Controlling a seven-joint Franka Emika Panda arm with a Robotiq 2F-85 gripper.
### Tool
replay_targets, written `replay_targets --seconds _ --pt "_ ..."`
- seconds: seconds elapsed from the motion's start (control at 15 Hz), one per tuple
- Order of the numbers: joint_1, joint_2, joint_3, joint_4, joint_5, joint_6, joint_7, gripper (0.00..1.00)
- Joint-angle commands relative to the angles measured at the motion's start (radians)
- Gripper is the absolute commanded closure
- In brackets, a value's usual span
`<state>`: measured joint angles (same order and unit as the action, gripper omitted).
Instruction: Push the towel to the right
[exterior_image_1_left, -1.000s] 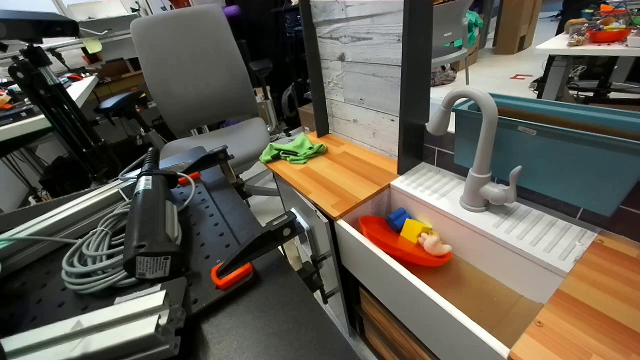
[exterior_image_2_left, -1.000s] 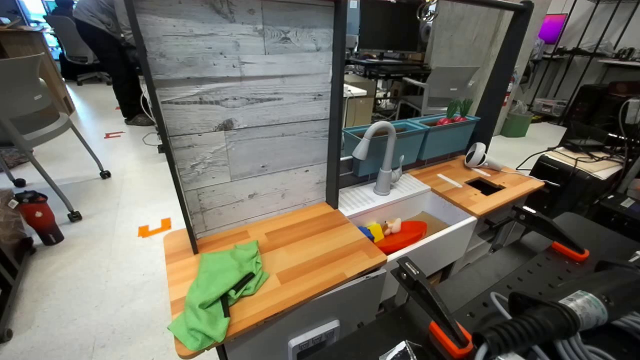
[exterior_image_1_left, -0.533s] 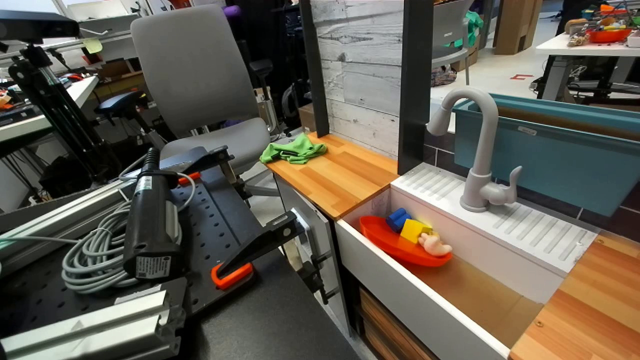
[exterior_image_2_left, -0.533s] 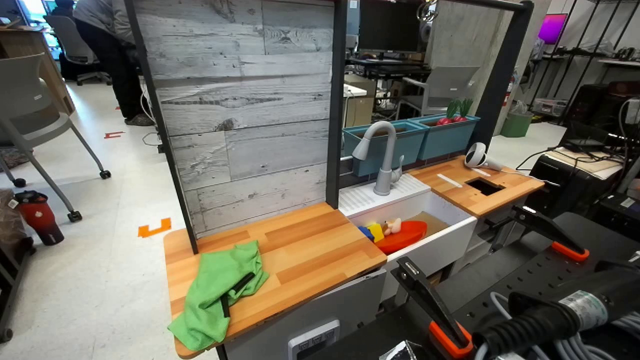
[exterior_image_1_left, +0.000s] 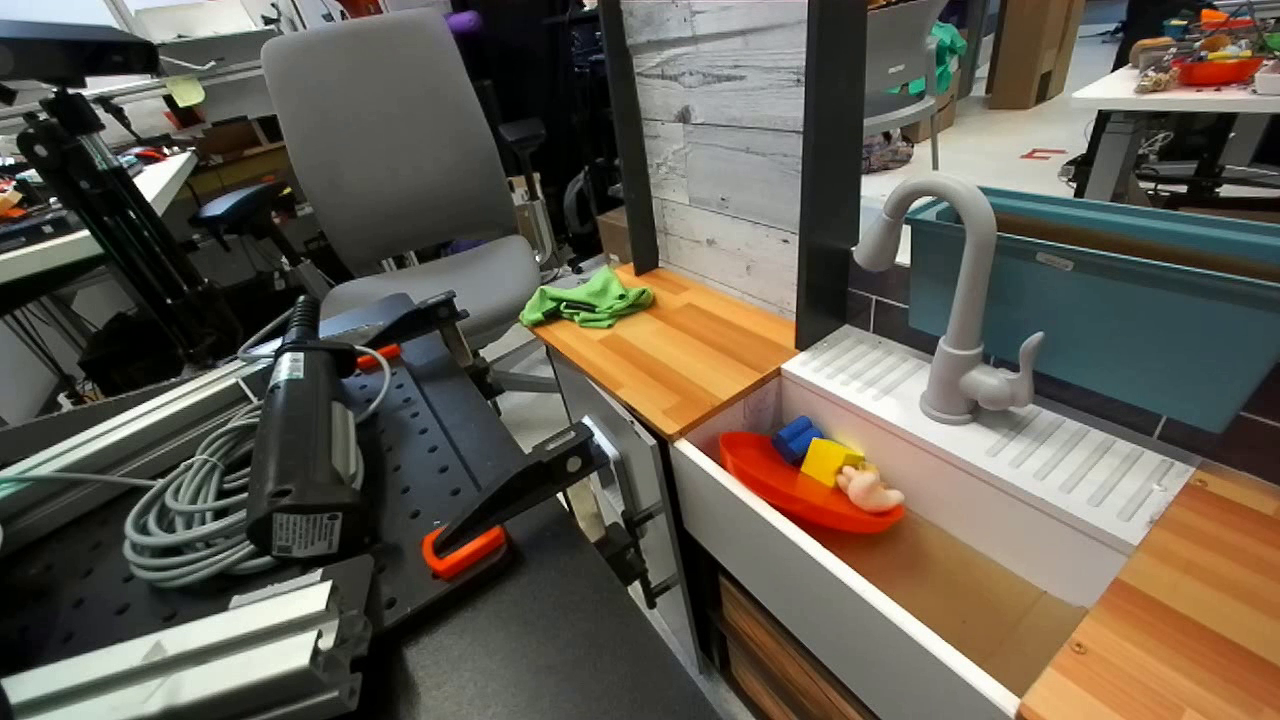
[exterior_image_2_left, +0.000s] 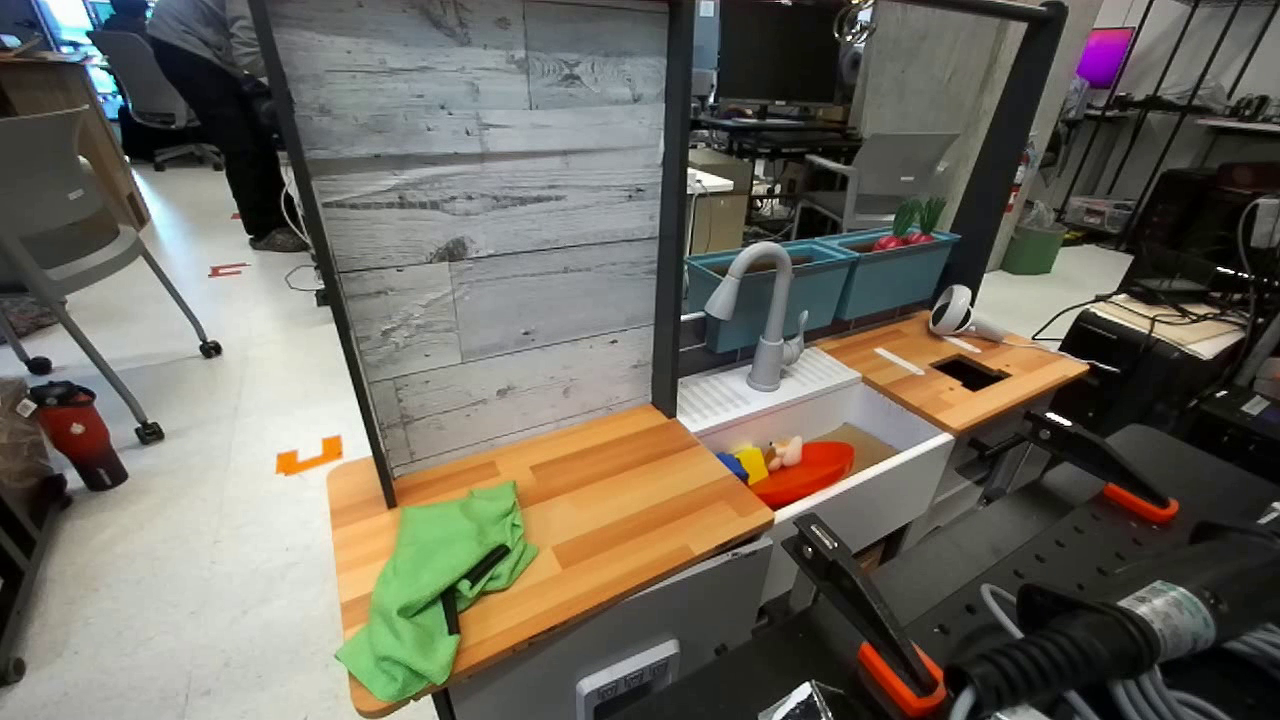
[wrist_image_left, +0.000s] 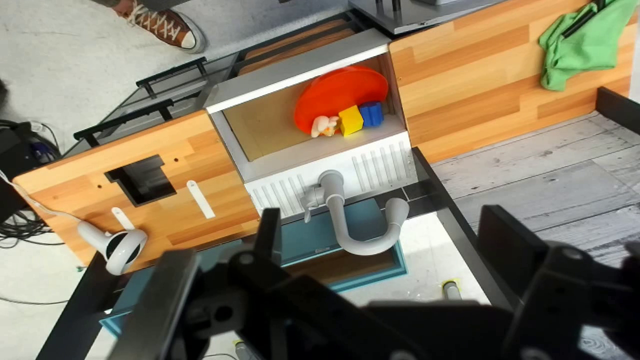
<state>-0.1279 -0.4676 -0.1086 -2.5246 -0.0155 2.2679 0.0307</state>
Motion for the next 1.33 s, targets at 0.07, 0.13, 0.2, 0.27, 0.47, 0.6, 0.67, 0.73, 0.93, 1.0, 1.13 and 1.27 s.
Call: replay_targets --seconds 0.07,0.13,0.2,0.27,0.47,0.6,0.67,0.73,0.93,1.0,1.13,1.27 --pt "-0.002 0.029 0.024 0.006 -0.01 0.013 0.032 0.0" --pt "0.011 0.05 0.036 0.01 -0.007 0.01 0.032 0.0" --pt "0.019 0.073 0.056 0.011 -0.009 0.022 0.05 0.0" --pt "0.031 0.101 0.083 0.011 -0.017 0.023 0.07 0.0" --pt "0.072 0.201 0.176 0.008 -0.045 0.064 0.161 0.0" --pt "0.11 0.292 0.243 0.021 -0.078 0.108 0.234 0.0" --pt "0.124 0.338 0.274 0.027 -0.113 0.133 0.285 0.0" --pt "0.141 0.389 0.298 0.035 -0.148 0.162 0.332 0.0" --pt "0.18 0.386 0.286 0.013 -0.169 0.158 0.363 0.0" --pt "0.194 0.426 0.293 0.021 -0.201 0.174 0.404 0.0" --pt "0.203 0.471 0.291 0.04 -0.216 0.186 0.419 0.0" --pt "0.202 0.478 0.287 0.05 -0.216 0.186 0.419 0.0"
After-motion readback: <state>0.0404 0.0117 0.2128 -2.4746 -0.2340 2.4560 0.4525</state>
